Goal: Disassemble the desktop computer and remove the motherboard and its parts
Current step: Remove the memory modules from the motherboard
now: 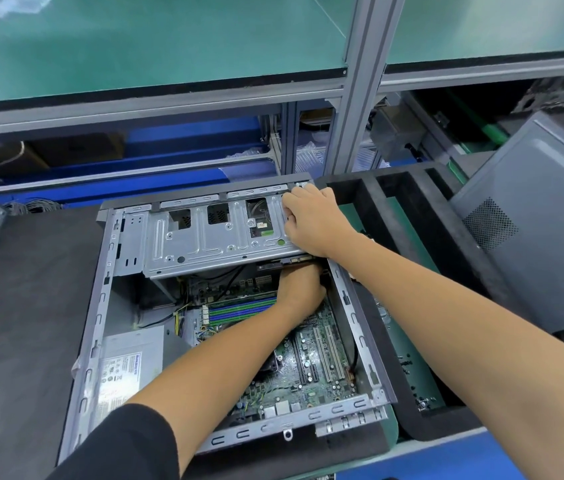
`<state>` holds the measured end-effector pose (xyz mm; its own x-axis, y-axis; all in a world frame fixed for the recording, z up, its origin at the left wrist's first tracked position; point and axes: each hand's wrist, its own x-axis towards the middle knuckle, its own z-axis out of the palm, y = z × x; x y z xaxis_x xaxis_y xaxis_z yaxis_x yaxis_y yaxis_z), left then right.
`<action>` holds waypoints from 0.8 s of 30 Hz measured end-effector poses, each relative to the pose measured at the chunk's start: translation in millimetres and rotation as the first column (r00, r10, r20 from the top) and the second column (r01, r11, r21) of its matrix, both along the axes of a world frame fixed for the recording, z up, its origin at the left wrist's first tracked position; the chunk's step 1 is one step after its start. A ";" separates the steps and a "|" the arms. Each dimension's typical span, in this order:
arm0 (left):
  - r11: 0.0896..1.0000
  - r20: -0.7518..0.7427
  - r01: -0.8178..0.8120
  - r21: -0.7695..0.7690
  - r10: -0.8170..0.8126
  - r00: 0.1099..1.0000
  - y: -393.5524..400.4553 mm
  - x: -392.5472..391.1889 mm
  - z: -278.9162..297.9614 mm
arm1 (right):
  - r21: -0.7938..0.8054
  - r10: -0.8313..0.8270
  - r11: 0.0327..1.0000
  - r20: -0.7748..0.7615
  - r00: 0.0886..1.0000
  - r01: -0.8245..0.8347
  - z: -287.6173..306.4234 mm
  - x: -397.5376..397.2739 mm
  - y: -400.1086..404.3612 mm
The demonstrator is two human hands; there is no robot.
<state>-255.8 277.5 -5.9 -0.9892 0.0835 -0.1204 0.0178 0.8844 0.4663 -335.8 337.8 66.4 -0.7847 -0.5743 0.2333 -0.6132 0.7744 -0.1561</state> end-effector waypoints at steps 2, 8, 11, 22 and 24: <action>1.000 -0.003 0.009 -0.018 -0.009 1.000 3.1 0.2 -2.0 | -0.005 -0.001 1.000 -0.006 1.000 0.001 -0.2 0.2 0.2; 0.997 -0.047 0.035 -0.068 -0.038 0.998 5.2 1.9 -4.8 | -0.014 0.001 1.000 0.004 1.000 -0.001 -0.5 -1.0 0.9; 0.987 -0.085 0.070 -0.146 -0.083 0.993 6.0 5.4 -4.7 | -0.003 0.004 1.000 0.007 1.000 -0.004 -0.3 -0.9 0.6; 0.974 0.025 0.185 -0.134 -0.183 0.983 -3.8 0.9 0.3 | -0.001 0.004 1.000 0.015 1.000 -0.004 0.4 -0.1 0.4; 0.966 0.012 0.218 -0.138 -0.218 0.976 -6.0 -0.1 -0.5 | 0.002 0.005 1.000 0.014 1.000 -0.005 0.9 -0.2 0.6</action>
<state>-255.9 271.6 -6.4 -0.9494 0.2798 -0.1424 0.2186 0.9147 0.3398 -336.0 338.5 67.3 -0.7849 -0.5788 0.2210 -0.6149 0.7717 -0.1627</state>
